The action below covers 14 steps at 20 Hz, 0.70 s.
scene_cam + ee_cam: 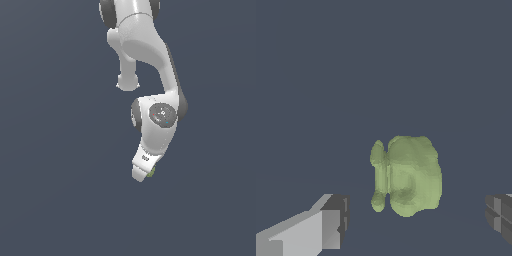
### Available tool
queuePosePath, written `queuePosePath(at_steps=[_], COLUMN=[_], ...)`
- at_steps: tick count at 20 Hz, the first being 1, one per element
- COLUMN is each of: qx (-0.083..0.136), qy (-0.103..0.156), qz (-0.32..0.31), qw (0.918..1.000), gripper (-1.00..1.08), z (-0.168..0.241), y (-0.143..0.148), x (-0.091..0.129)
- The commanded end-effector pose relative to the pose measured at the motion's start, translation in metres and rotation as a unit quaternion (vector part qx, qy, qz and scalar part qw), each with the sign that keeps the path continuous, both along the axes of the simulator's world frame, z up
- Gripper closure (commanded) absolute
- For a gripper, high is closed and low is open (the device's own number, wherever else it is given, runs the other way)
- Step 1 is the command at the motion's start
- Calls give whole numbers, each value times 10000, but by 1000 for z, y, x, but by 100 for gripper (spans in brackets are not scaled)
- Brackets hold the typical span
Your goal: Pick up the object and move it to a goal position.
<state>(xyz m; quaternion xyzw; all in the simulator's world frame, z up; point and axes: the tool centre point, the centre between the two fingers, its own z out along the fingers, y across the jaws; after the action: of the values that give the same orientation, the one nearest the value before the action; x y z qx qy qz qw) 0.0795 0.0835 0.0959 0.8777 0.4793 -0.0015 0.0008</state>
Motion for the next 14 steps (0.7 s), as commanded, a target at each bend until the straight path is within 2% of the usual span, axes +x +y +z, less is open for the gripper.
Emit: queuePosePath(at_steps=[1, 8, 14], qx=[11, 12, 13], qy=[-7, -7, -8], qz=[99, 113, 128], qw=[9999, 9999, 9999], gripper=[-92, -92, -92], z=[-1, -5, -34], y=[2, 2, 2], x=[2, 2, 1])
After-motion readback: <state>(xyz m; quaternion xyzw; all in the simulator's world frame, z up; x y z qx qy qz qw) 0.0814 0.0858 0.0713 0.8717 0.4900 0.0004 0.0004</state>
